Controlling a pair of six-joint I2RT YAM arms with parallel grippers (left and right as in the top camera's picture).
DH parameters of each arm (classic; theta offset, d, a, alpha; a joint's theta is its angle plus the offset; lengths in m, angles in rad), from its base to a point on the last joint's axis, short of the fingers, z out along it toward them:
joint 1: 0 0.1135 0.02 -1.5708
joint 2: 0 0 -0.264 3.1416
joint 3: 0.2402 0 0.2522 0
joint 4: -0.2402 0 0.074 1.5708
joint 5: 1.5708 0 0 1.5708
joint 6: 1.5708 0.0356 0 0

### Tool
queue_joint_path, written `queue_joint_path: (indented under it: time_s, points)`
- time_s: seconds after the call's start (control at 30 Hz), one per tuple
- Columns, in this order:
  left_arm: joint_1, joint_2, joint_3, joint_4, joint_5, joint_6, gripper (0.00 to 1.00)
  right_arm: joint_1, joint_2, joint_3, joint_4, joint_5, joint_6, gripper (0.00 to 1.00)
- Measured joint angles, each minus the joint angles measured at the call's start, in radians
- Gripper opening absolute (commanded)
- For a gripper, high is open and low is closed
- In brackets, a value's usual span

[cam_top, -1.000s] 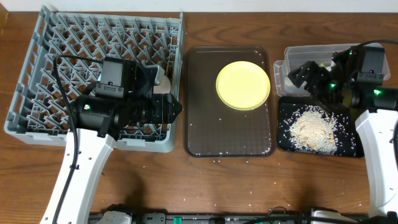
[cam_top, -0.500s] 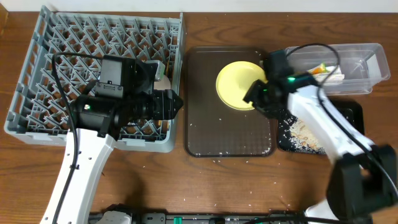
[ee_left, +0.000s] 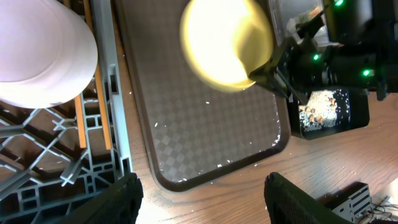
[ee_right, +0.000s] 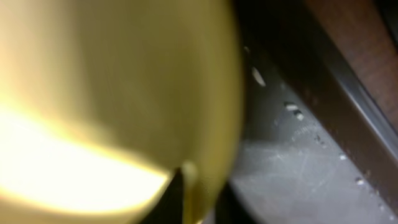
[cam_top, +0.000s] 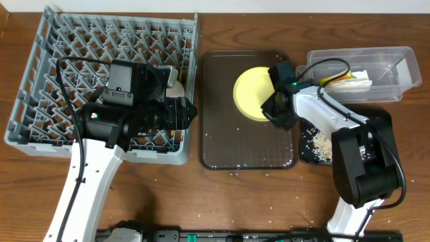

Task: Sort waste into correct bins and load items into the dishwasher
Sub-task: 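Grasp the yellow plate edge on the brown tray with the right gripper, then lift the yellow plate and hand it to the left gripper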

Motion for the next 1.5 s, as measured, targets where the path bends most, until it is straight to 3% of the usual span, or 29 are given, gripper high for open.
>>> queue_joint_path:
  time_s: [0.23, 0.4, 0.57, 0.87, 0.97, 1.07, 1.17, 1.23, 1.33, 1.5]
  points:
    - [0.000, 0.000, 0.000, 0.030, 0.000, -0.008, 0.77, -0.017, -0.004, 0.005, 0.002, -0.042, -0.096, 0.01]
    - [0.000, 0.000, 0.000, 0.079, -0.002, -0.042, 0.83, -0.072, -0.063, -0.005, 0.000, -0.090, -0.340, 0.01]
    - [0.000, 0.000, 0.000, 0.134, 0.026, -0.079, 0.84, -0.147, -0.224, -0.009, -0.005, -0.287, -0.657, 0.01]
    - [-0.032, 0.000, 0.000, 0.155, 0.081, -0.102, 0.84, -0.145, -0.436, -0.009, 0.022, -0.616, -0.929, 0.01]
    - [-0.043, 0.000, 0.000, 0.166, 0.084, -0.104, 0.75, -0.123, -0.463, -0.009, 0.024, -0.656, -0.971, 0.01]
    - [-0.059, 0.000, 0.000, 0.175, 0.086, -0.109, 0.56, -0.077, -0.466, -0.009, 0.032, -0.697, -1.006, 0.01]
    - [-0.084, 0.000, 0.000, 0.175, 0.087, -0.119, 0.23, -0.041, -0.466, -0.009, 0.040, -0.740, -1.032, 0.01]
    - [-0.094, 0.000, 0.000, 0.174, 0.086, -0.113, 0.13, -0.035, -0.466, -0.009, 0.040, -0.740, -1.046, 0.04]
    - [-0.097, 0.000, 0.000, 0.176, 0.090, -0.096, 0.08, -0.034, -0.466, -0.010, 0.037, -0.705, -1.056, 0.18]
    - [-0.104, 0.000, 0.000, 0.143, -0.069, -0.079, 0.08, -0.060, -0.467, -0.010, 0.008, -0.607, -1.025, 0.28]
